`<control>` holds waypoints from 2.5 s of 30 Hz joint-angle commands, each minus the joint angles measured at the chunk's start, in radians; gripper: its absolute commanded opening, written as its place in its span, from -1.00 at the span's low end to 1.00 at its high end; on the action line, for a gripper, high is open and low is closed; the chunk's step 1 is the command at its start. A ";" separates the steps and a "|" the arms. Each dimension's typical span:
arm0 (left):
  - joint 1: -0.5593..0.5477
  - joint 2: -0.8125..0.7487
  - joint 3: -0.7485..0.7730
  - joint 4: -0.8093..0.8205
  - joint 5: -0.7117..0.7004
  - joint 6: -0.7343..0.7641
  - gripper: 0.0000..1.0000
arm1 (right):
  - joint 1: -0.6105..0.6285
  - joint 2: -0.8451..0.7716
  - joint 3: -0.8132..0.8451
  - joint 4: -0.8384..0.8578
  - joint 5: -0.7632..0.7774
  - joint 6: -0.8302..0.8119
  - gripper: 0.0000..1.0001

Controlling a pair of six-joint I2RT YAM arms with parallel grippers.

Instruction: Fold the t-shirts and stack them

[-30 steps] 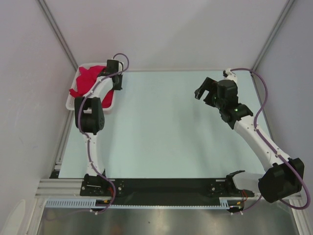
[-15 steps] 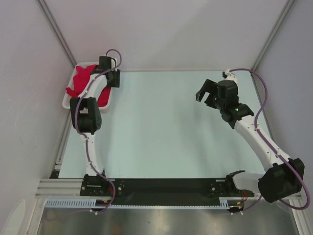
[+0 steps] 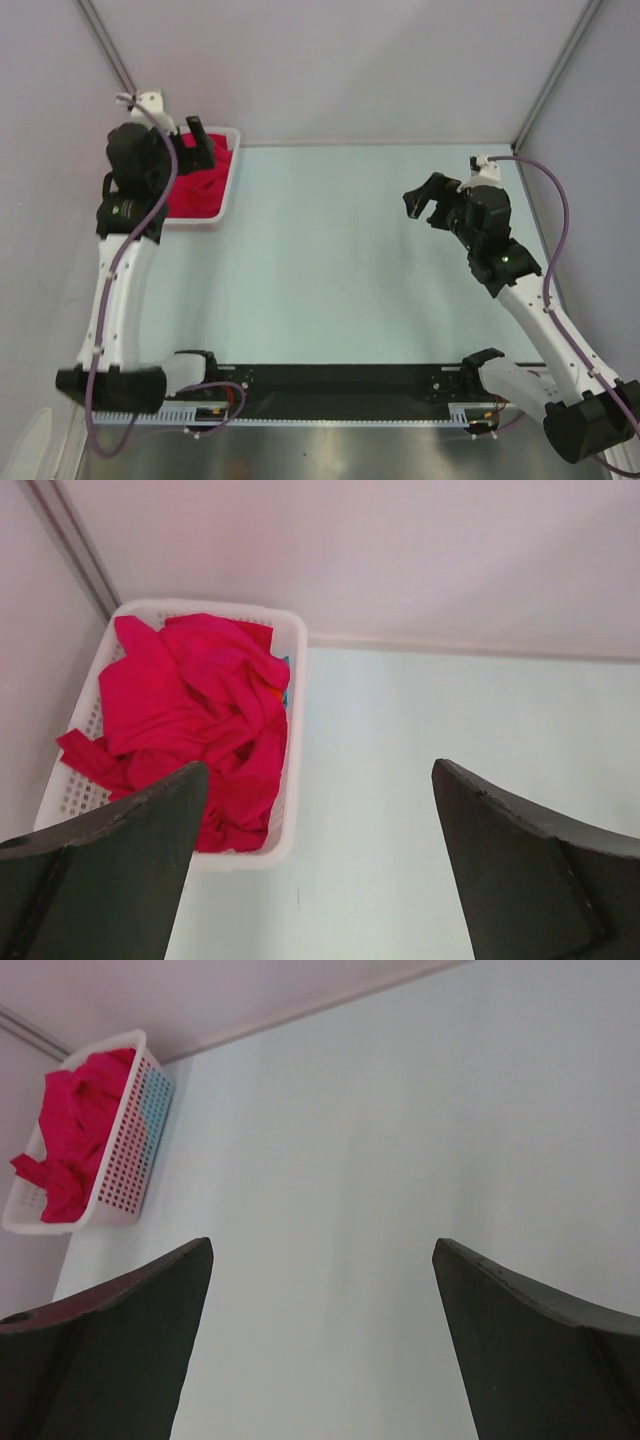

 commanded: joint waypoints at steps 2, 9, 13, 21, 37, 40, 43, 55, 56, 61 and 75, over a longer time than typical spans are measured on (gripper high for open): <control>0.036 -0.129 -0.266 0.027 -0.001 -0.111 0.99 | -0.019 -0.017 -0.076 0.116 -0.089 0.032 1.00; 0.042 -0.191 -0.318 0.032 -0.011 -0.146 0.99 | -0.019 -0.052 -0.132 0.130 -0.070 0.044 1.00; 0.042 -0.190 -0.326 0.070 0.110 -0.185 0.99 | -0.021 -0.033 -0.130 0.153 -0.072 0.061 1.00; 0.120 0.238 0.086 -0.086 0.128 -0.263 0.99 | -0.041 0.085 0.020 0.098 0.008 0.052 1.00; 0.200 0.949 0.740 -0.117 -0.146 -0.243 0.68 | -0.048 0.188 0.005 0.189 -0.055 0.047 1.00; 0.200 0.976 0.742 -0.091 -0.104 -0.229 0.66 | -0.047 0.205 0.016 0.190 -0.061 0.046 0.99; 0.200 0.999 0.743 -0.089 -0.097 -0.222 0.64 | -0.047 0.199 0.011 0.188 -0.046 0.041 1.00; 0.194 1.038 0.743 -0.091 -0.066 -0.231 0.14 | -0.045 0.170 0.016 0.179 0.005 0.018 1.00; 0.194 1.041 0.746 -0.088 -0.060 -0.237 0.12 | -0.047 0.168 0.020 0.176 0.008 0.012 0.99; 0.194 1.035 0.768 -0.079 -0.035 -0.260 0.14 | -0.048 0.152 0.017 0.162 0.043 -0.010 1.00; 0.182 1.018 0.878 -0.129 -0.047 -0.269 -1.00 | -0.071 0.087 -0.007 0.143 0.074 -0.039 1.00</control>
